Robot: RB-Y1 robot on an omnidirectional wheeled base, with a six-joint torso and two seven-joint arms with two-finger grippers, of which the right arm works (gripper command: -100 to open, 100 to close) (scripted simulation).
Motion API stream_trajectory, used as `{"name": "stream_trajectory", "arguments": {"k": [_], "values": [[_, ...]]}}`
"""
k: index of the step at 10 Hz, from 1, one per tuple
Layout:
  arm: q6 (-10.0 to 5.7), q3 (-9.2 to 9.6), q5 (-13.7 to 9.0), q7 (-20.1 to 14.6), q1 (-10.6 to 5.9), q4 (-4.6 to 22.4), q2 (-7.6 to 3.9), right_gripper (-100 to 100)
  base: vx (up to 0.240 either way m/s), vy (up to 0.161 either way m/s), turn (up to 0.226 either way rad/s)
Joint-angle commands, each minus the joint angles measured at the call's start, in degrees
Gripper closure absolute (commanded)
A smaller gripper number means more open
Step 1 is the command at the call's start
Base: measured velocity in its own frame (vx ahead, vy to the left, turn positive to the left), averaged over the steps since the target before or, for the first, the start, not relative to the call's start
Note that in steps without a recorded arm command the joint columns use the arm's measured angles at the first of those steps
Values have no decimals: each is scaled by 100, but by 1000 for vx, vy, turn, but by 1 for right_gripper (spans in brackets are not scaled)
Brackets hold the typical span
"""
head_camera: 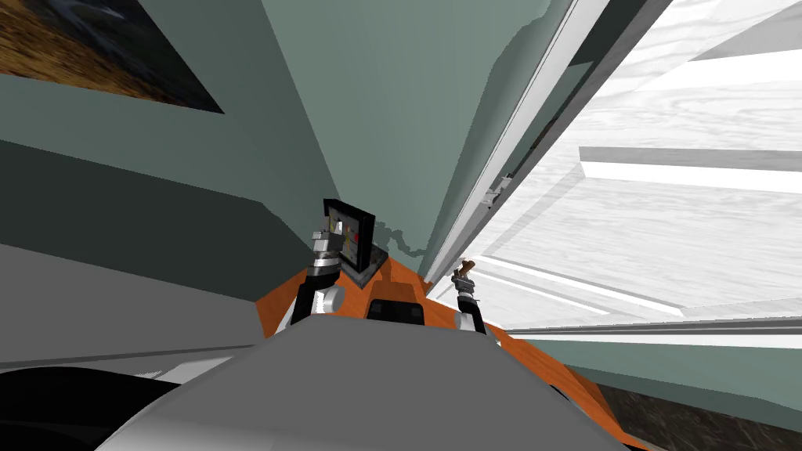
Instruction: Pull the door open
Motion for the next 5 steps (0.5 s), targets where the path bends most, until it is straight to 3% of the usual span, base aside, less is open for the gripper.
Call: {"name": "stream_trajectory", "arguments": {"k": [1,5], "values": [[-65,113,55,-119,47,-44,-77,100,-206,-47,96],[-232,432,207,-433,184,-163,-311,100,-233,-44,101]]}}
